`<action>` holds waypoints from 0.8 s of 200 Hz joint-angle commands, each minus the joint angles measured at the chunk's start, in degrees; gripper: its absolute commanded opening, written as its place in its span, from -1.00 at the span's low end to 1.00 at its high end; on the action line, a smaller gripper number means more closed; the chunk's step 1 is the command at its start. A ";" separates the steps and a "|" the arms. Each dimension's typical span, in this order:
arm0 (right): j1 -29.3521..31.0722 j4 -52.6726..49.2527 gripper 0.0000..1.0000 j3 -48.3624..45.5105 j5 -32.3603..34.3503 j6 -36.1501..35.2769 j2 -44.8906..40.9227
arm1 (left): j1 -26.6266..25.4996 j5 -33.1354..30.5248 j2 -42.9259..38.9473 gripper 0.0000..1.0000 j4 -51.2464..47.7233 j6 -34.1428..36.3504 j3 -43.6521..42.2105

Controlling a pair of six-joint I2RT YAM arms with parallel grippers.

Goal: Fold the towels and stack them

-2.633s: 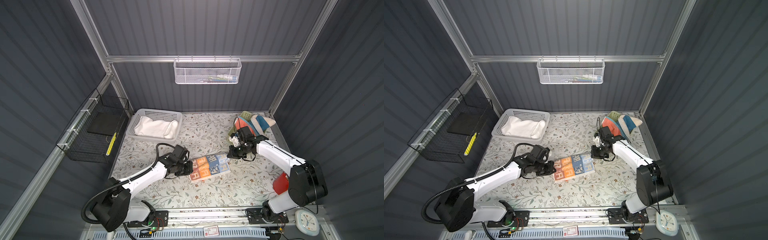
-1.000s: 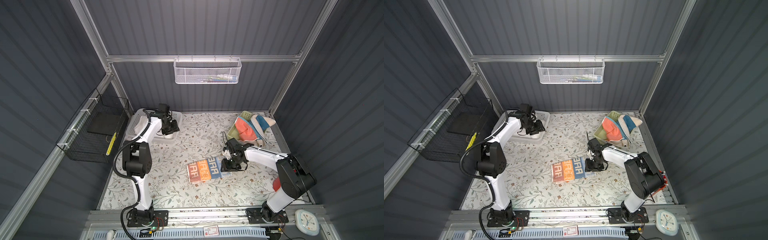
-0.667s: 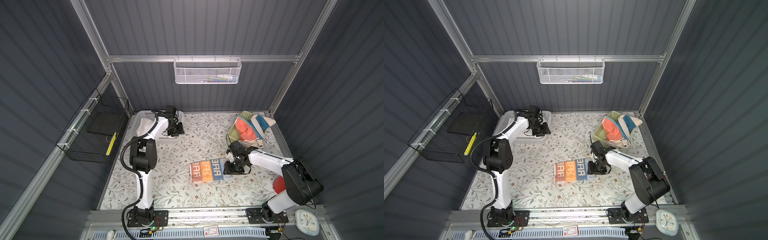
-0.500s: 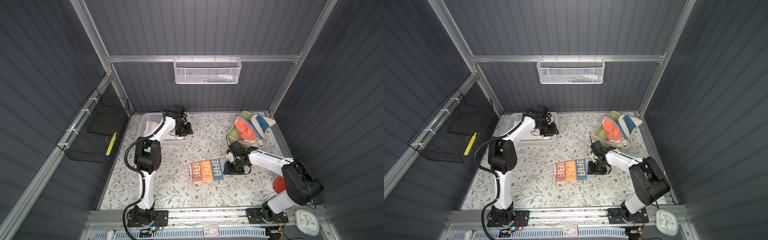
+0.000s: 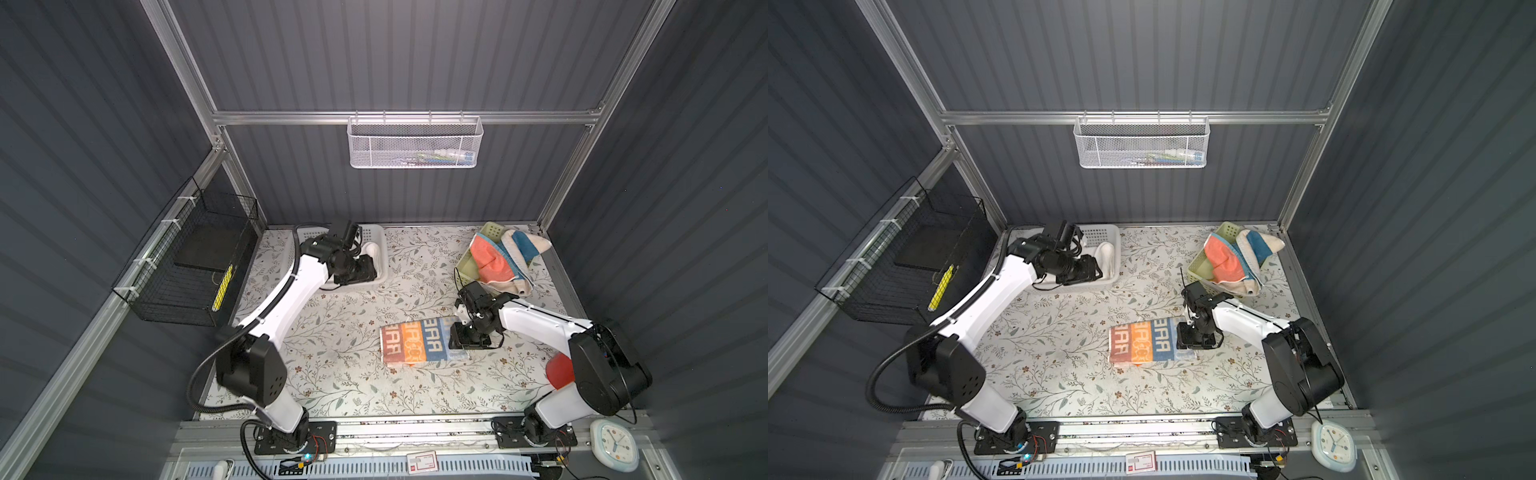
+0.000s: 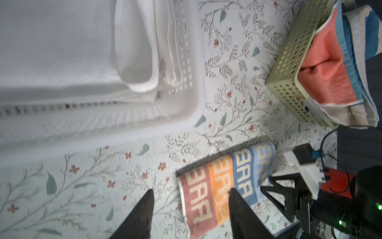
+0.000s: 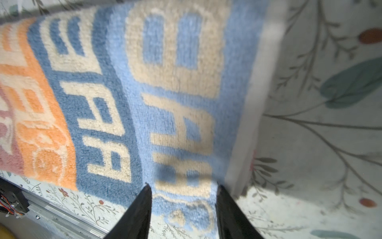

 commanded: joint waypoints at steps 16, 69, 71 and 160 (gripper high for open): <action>0.02 -1.74 0.05 0.92 1.78 -0.75 -0.97 | -2.33 8.96 -7.21 0.32 8.28 -10.92 -22.85; 0.10 -1.24 0.05 0.64 1.00 -1.32 0.20 | -6.40 18.78 -10.04 0.33 32.80 -29.87 -41.82; 0.07 -1.18 0.05 0.64 0.99 -1.32 0.18 | -6.58 18.81 -9.76 0.33 33.39 -30.25 -42.07; 0.11 0.03 0.04 -0.72 0.40 -1.10 -1.74 | -12.56 17.76 3.16 -0.07 50.59 -39.78 -43.48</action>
